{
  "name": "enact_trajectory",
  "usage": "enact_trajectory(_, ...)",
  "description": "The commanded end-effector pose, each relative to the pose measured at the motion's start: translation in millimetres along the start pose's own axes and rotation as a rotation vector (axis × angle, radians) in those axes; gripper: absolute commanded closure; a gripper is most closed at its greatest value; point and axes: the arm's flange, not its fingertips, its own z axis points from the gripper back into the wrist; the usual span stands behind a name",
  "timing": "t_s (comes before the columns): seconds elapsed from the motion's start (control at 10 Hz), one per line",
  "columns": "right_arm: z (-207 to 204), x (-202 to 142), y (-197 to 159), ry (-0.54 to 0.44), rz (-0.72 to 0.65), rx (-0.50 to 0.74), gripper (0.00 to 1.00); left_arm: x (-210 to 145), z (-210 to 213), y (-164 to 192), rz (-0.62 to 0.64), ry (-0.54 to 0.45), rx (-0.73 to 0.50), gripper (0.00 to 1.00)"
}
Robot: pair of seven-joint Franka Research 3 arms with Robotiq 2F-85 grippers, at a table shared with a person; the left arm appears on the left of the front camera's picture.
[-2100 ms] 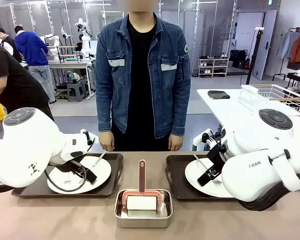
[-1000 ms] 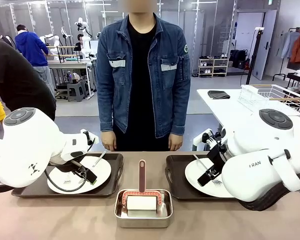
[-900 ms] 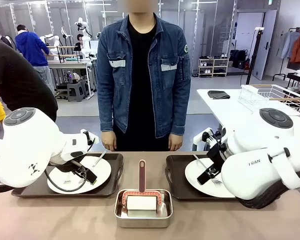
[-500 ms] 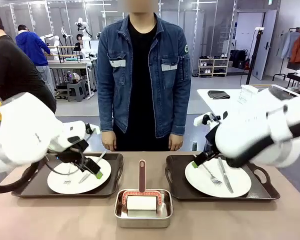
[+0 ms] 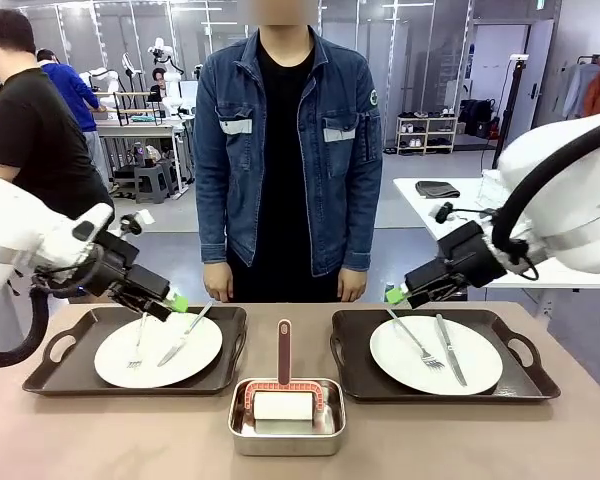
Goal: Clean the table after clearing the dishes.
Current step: When the left (or right) Handle tray is removed, use the left hand (or right hand) to clean the left (or right) side of the table with the Lint Roller.
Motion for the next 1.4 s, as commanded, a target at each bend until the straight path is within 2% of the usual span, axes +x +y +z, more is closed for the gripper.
enact_trajectory(0.0, 16, -8, -45, -0.015, -0.221, 0.224, 0.00, -16, 18, 36, 0.131, -0.099, -0.261, 0.00)
enact_trajectory(0.1, 29, -16, -51, -0.058, -0.269, 0.296, 0.00, -27, 34, 49, 0.194, -0.198, -0.401, 0.00)
enact_trajectory(0.2, 43, -24, -57, -0.097, -0.316, 0.311, 0.00, -36, 47, 62, 0.251, -0.272, -0.456, 0.00)
enact_trajectory(0.3, 63, -36, -60, -0.107, -0.350, 0.318, 0.00, -46, 64, 70, 0.242, -0.308, -0.468, 0.00)
enact_trajectory(0.4, 89, -53, -68, -0.121, -0.373, 0.304, 0.00, -57, 87, 83, 0.284, -0.315, -0.443, 0.00)
enact_trajectory(0.5, 113, -71, -82, -0.167, -0.413, 0.272, 0.00, -70, 112, 94, 0.320, -0.365, -0.413, 0.00)
enact_trajectory(0.7, 169, -109, -110, -0.295, -0.520, 0.199, 0.00, -99, 163, 108, 0.314, -0.454, -0.318, 0.00)
enact_trajectory(0.9, 204, -139, -121, -0.386, -0.581, 0.153, 0.00, -137, 214, 128, 0.371, -0.534, -0.212, 0.00)
enact_trajectory(1.1, 232, -162, -123, -0.399, -0.636, 0.087, 0.00, -154, 240, 131, 0.397, -0.533, -0.127, 0.00)
enact_trajectory(1.3, 234, -156, -127, -0.386, -0.639, 0.036, 0.00, -139, 237, 135, 0.418, -0.442, -0.063, 0.00)
